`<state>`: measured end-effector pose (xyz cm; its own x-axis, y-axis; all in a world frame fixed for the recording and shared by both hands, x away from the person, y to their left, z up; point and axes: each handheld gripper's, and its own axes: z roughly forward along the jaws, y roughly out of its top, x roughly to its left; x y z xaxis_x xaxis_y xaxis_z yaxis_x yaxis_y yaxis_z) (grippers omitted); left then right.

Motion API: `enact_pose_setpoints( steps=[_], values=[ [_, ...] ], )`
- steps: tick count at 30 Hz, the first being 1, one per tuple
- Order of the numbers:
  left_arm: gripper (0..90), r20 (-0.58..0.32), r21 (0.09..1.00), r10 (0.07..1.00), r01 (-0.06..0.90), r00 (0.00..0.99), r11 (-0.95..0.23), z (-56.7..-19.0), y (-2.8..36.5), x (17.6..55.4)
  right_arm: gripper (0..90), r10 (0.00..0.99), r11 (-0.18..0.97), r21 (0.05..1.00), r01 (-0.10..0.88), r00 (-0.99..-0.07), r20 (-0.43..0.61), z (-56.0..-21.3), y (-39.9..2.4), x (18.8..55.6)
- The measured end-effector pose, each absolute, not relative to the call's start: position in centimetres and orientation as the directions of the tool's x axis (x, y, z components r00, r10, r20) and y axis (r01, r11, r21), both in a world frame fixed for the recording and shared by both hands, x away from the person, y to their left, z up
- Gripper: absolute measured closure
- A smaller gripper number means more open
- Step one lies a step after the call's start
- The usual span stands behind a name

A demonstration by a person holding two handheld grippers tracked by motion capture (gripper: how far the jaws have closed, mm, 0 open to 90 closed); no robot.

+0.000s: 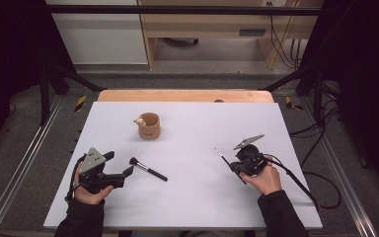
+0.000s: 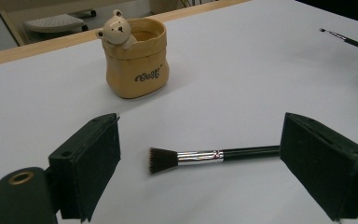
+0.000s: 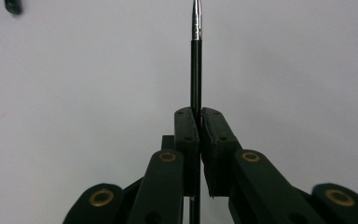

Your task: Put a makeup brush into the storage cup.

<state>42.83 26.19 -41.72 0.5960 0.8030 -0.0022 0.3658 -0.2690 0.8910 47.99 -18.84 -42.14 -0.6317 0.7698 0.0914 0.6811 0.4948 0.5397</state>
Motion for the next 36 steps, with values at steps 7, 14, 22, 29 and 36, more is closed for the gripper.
enact_pose_setpoints(
  steps=[7, 14, 22, 29, 36],
  values=[
    [11.5, -0.01, 0.895, 0.795, 0.36, 0.606, -0.263, -41.5, 25.9, 42.6, 85.8, 0.745, 0.472, 0.613, 0.634, -0.659, 0.108, -41.9, -18.8, 47.1],
    [11.3, -0.02, 0.896, 0.794, 0.364, 0.608, -0.256, -41.4, 25.3, 42.5, 85.8, 0.718, 0.433, 0.676, 0.596, -0.682, 0.14, -41.5, -18.9, 46.5],
    [11.3, -0.041, 0.902, 0.795, 0.364, 0.605, -0.231, -41.3, 25.0, 42.5, 85.8, 0.687, 0.399, 0.726, 0.56, -0.707, 0.168, -41.5, -18.6, 46.4],
    [11.3, -0.048, 0.904, 0.791, 0.363, 0.609, -0.225, -41.1, 24.5, 42.4, 85.8, 0.671, 0.368, 0.758, 0.539, -0.718, 0.184, -41.2, -18.3, 46.1],
    [11.3, -0.06, 0.91, 0.786, 0.358, 0.615, -0.21, -40.7, 23.8, 42.4, 85.7, 0.659, 0.349, 0.772, 0.531, -0.725, 0.201, -41.2, -18.0, 46.2]
  ],
)
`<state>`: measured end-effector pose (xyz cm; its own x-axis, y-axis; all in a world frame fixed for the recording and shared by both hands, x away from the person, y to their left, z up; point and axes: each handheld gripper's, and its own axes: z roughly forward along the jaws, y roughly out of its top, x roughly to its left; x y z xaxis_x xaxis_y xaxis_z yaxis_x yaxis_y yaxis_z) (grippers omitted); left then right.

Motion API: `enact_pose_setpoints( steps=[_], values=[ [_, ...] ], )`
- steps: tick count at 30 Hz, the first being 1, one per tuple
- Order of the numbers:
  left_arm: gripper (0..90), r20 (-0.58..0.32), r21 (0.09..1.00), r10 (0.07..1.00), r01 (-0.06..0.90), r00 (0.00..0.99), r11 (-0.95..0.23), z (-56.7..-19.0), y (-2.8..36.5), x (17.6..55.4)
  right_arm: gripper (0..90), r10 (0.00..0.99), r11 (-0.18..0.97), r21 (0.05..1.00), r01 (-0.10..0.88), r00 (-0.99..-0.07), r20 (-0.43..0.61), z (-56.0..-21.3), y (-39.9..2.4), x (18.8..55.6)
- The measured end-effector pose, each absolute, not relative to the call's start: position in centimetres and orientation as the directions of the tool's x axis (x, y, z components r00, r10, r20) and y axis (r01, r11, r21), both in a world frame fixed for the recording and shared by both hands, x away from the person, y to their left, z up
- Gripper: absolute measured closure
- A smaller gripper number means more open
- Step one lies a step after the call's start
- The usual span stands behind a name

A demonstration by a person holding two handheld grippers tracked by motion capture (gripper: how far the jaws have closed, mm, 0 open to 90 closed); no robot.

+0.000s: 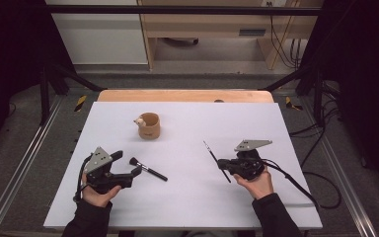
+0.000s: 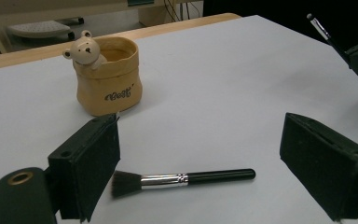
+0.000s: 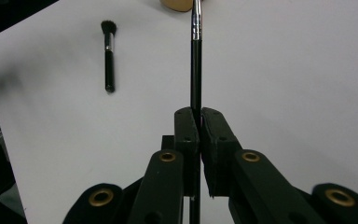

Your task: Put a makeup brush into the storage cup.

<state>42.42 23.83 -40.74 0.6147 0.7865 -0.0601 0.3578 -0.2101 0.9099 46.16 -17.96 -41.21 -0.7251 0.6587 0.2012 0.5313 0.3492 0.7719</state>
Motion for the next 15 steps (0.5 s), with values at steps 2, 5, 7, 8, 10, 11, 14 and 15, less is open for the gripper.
enact_pose_setpoints(
  steps=[2, 5, 7, 8, 10, 11, 14, 15],
  values=[
    [11.3, -0.061, 0.912, 0.786, 0.354, 0.615, -0.206, -40.6, 23.6, 42.4, 85.8, 0.654, 0.356, 0.772, 0.527, -0.73, 0.197, -41.2, -17.7, 46.1],
    [11.4, -0.066, 0.916, 0.786, 0.349, 0.615, -0.197, -40.5, 23.2, 42.4, 85.7, 0.647, 0.354, 0.782, 0.514, -0.738, 0.192, -41.1, -17.5, 46.1],
    [11.4, -0.064, 0.916, 0.783, 0.348, 0.618, -0.201, -40.4, 23.0, 42.5, 85.7, 0.645, 0.35, 0.788, 0.506, -0.741, 0.189, -41.0, -17.3, 46.0],
    [11.4, -0.062, 0.916, 0.783, 0.347, 0.619, -0.202, -40.4, 22.9, 42.5, 85.8, 0.642, 0.347, 0.792, 0.502, -0.743, 0.19, -40.9, -17.3, 45.9],
    [11.3, -0.065, 0.917, 0.779, 0.345, 0.624, -0.2, -40.3, 22.7, 42.5, 85.7, 0.642, 0.34, 0.804, 0.489, -0.745, 0.182, -40.7, -17.2, 45.8],
    [11.4, -0.067, 0.918, 0.778, 0.343, 0.625, -0.197, -40.2, 22.6, 42.5, 85.7, 0.642, 0.332, 0.809, 0.485, -0.745, 0.183, -40.6, -17.1, 45.8],
    [11.4, -0.071, 0.919, 0.772, 0.342, 0.631, -0.195, -40.0, 22.2, 42.6, 85.7, 0.635, 0.311, 0.819, 0.482, -0.747, 0.199, -40.5, -17.1, 45.7],
    [11.4, -0.071, 0.919, 0.769, 0.342, 0.635, -0.197, -40.0, 22.1, 42.6, 85.7, 0.635, 0.31, 0.819, 0.483, -0.746, 0.2, -40.5, -17.0, 45.6]
  ],
)
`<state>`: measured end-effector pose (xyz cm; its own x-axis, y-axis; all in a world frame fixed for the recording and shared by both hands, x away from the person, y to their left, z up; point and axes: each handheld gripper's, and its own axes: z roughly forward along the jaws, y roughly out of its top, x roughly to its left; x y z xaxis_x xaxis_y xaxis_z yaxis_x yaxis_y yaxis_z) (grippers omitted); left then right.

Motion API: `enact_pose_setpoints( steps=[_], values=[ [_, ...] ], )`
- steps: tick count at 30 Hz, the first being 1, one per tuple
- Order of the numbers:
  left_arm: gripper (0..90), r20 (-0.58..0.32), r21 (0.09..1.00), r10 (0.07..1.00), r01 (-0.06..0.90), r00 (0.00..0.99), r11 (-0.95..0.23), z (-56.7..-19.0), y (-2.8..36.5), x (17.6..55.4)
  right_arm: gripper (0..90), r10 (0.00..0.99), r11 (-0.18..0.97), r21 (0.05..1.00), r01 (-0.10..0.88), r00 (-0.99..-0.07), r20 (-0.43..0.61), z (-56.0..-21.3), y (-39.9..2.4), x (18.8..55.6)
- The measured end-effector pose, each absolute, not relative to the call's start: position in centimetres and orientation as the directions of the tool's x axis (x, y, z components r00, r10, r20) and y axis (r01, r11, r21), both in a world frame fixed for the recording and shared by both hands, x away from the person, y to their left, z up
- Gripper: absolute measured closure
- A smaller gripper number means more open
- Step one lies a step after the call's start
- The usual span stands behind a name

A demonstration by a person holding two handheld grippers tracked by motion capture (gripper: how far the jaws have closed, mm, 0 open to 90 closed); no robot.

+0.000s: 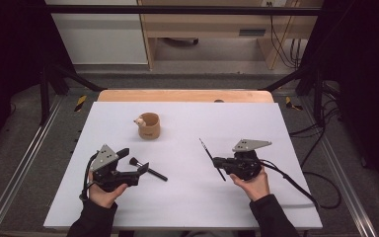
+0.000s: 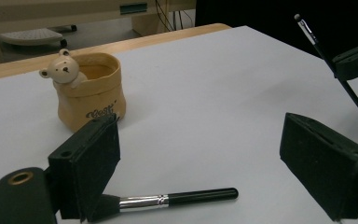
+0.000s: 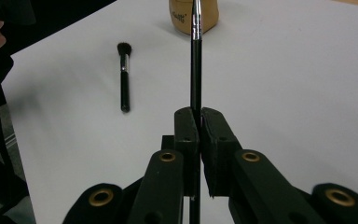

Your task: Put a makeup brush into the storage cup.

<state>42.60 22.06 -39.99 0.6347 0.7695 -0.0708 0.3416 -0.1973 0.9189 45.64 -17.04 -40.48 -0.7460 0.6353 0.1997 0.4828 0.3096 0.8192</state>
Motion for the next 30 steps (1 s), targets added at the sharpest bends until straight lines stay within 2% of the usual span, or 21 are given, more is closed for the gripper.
enact_pose_setpoints(
  steps=[17, 30],
  values=[
    [11.1, -0.057, 0.932, 0.728, 0.298, 0.683, -0.206, -38.1, 18.2, 43.2, 85.7, 0.614, 0.288, 0.849, 0.444, -0.766, 0.193, -39.6, -16.2, 45.0],
    [11.3, -0.085, 0.936, 0.72, 0.302, 0.689, -0.178, -38.4, 17.3, 43.6, 85.7, 0.595, 0.252, 0.867, 0.429, -0.776, 0.211, -39.8, -15.8, 44.8]
  ],
)
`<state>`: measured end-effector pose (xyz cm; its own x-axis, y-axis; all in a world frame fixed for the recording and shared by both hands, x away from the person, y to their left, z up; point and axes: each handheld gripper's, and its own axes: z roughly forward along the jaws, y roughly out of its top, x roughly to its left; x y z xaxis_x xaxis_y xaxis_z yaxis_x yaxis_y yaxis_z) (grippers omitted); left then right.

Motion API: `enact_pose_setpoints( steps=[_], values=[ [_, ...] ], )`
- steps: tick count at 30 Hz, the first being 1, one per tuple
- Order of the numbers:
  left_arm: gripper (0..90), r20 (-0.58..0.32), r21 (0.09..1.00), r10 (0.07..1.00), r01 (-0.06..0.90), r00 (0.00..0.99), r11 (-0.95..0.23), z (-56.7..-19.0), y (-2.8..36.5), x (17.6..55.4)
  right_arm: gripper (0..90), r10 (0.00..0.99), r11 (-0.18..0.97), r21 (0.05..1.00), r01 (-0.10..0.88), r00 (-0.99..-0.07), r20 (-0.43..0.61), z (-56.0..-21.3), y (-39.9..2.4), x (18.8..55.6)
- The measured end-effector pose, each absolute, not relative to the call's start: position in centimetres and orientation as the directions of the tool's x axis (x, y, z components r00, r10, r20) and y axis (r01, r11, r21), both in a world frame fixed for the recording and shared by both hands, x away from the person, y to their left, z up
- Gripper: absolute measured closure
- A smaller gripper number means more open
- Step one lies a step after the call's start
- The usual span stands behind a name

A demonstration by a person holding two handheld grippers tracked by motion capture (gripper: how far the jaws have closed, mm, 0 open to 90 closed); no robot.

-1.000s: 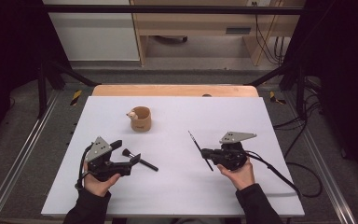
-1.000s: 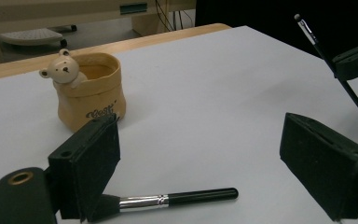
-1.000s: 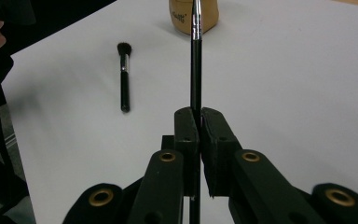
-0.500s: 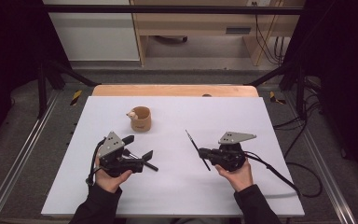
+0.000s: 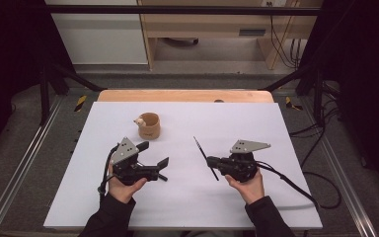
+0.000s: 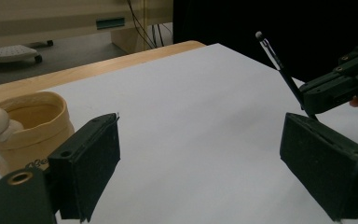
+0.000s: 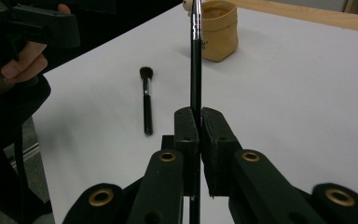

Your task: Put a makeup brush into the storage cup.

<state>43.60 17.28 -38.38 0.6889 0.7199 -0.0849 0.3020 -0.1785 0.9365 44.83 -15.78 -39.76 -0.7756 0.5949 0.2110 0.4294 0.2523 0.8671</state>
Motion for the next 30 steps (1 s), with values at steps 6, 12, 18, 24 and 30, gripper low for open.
enact_pose_setpoints(
  steps=[6, 12, 18, 24, 30],
  values=[
    [11.3, -0.096, 0.937, 0.715, 0.305, 0.692, -0.17, -38.5, 17.0, 43.7, 85.7, 0.59, 0.244, 0.871, 0.426, -0.778, 0.216, -40.0, -15.6, 44.7],
    [11.7, -0.108, 0.94, 0.708, 0.304, 0.698, -0.156, -38.2, 16.6, 43.7, 85.7, 0.589, 0.239, 0.873, 0.426, -0.778, 0.218, -40.0, -15.5, 44.7],
    [12.0, -0.108, 0.946, 0.701, 0.289, 0.705, -0.145, -37.6, 15.9, 43.6, 85.7, 0.59, 0.234, 0.876, 0.422, -0.778, 0.217, -40.0, -15.5, 44.5],
    [12.3, -0.12, 0.946, 0.693, 0.293, 0.711, -0.137, -37.4, 15.1, 43.8, 85.7, 0.587, 0.227, 0.881, 0.415, -0.78, 0.217, -40.0, -15.5, 44.5],
    [13.2, -0.148, 0.945, 0.682, 0.305, 0.716, -0.116, -37.4, 14.4, 44.0, 85.7, 0.582, 0.224, 0.881, 0.416, -0.782, 0.222, -40.0, -15.4, 44.4]
  ],
)
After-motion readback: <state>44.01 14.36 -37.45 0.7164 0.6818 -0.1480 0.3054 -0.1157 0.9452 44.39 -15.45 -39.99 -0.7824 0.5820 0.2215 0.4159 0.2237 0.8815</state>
